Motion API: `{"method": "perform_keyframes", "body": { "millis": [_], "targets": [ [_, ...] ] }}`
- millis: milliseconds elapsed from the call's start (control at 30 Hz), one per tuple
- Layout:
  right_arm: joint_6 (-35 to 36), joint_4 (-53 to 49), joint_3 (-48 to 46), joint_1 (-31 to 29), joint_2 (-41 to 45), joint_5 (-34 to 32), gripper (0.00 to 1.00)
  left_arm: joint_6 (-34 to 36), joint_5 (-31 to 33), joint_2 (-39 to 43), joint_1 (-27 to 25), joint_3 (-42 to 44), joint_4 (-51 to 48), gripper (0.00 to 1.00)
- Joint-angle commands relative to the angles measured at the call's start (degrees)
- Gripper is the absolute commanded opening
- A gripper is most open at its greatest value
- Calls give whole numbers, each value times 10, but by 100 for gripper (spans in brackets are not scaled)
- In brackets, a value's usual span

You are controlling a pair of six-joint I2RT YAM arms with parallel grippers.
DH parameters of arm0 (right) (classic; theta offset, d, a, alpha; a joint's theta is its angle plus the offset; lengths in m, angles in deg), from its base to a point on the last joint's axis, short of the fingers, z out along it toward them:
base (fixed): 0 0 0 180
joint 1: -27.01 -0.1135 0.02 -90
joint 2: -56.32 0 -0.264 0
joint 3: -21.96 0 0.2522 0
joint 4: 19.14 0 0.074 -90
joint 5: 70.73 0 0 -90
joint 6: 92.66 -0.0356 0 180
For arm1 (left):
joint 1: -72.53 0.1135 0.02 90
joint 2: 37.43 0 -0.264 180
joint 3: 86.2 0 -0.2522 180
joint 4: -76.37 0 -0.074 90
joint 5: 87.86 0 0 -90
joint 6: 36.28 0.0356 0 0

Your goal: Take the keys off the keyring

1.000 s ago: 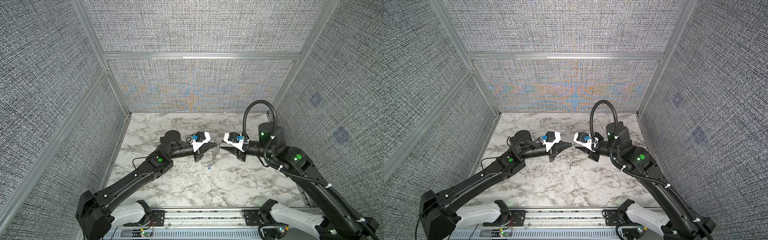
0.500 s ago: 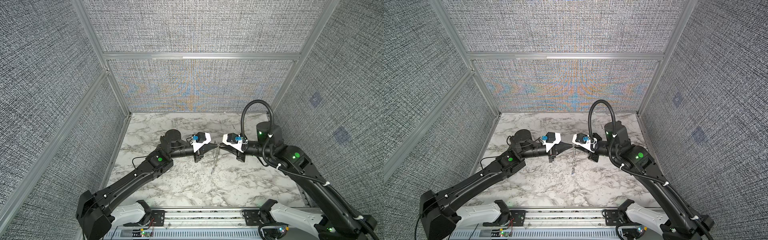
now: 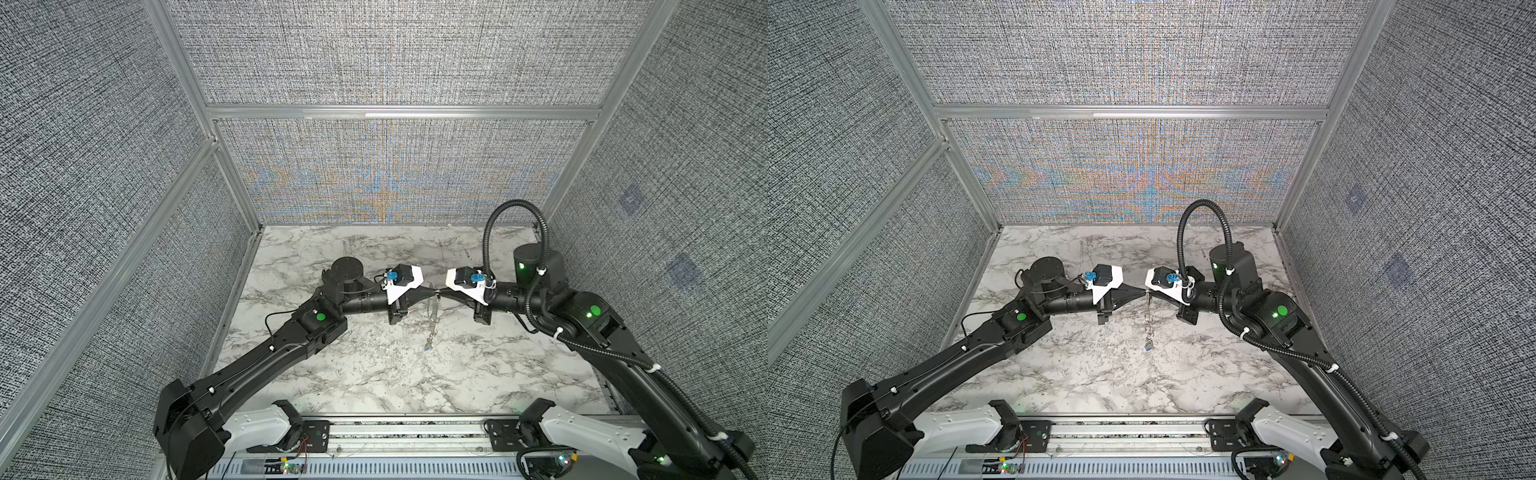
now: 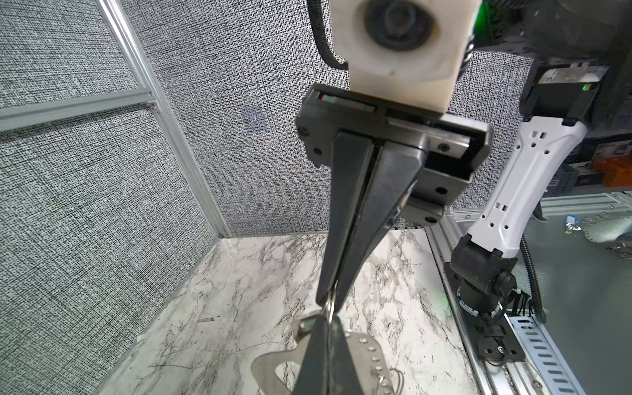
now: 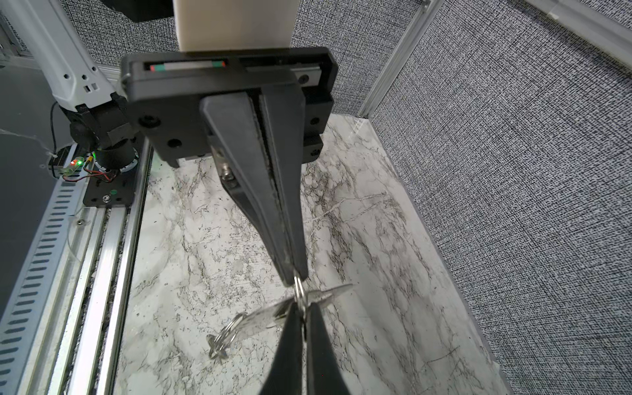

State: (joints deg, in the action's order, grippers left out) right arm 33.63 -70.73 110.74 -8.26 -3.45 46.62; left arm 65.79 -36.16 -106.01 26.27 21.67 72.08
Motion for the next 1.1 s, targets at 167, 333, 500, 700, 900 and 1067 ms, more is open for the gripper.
{"method": "perform_keyframes", "body": {
  "millis": [167, 333, 500, 700, 900, 1067],
  "targets": [
    [6, -60, 23, -1, -15, -6, 0, 130, 113, 5, -10, -69, -130, 36],
    [4, -93, 41, -1, -33, -19, 0, 226, 178, -15, -47, -128, -228, 35],
    [1, -111, 54, -1, -47, -22, 0, 281, 222, -35, -75, -156, -276, 29],
    [1, -132, 68, 0, -61, -27, 0, 315, 252, -40, -91, -169, -299, 28],
    [1, -135, 69, 0, -65, -31, 0, 338, 261, -57, -103, -191, -333, 28],
    [2, -136, 71, 0, -66, -33, 0, 342, 259, -67, -107, -197, -344, 27]
  ]
}}
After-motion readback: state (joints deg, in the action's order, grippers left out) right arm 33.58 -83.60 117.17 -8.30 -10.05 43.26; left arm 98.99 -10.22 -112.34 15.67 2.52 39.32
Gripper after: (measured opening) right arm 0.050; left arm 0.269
